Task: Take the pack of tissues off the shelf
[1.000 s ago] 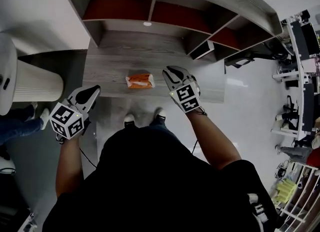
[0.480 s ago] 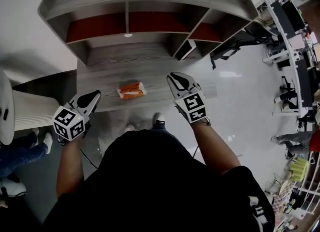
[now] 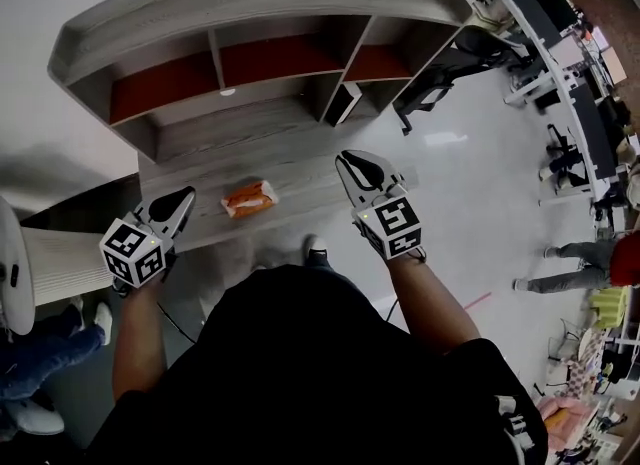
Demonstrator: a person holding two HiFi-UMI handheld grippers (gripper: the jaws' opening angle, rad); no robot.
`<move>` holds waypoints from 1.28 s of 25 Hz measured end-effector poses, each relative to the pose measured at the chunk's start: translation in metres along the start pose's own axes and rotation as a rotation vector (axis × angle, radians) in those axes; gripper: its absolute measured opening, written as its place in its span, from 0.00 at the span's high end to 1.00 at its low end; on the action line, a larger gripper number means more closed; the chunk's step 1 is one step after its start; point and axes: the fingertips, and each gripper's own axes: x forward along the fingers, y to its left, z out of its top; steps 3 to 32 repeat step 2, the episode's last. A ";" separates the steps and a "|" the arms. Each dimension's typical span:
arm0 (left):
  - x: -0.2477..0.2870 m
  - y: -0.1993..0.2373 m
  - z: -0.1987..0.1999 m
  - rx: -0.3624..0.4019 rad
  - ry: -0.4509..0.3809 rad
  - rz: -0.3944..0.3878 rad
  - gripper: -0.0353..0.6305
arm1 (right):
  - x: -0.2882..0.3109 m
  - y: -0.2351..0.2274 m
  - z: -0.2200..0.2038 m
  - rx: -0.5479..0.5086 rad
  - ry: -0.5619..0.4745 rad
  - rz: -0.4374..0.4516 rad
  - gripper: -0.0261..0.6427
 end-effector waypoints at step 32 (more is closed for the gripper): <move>0.003 -0.003 0.001 -0.004 0.002 -0.008 0.92 | -0.007 -0.004 -0.003 -0.002 0.004 -0.015 0.90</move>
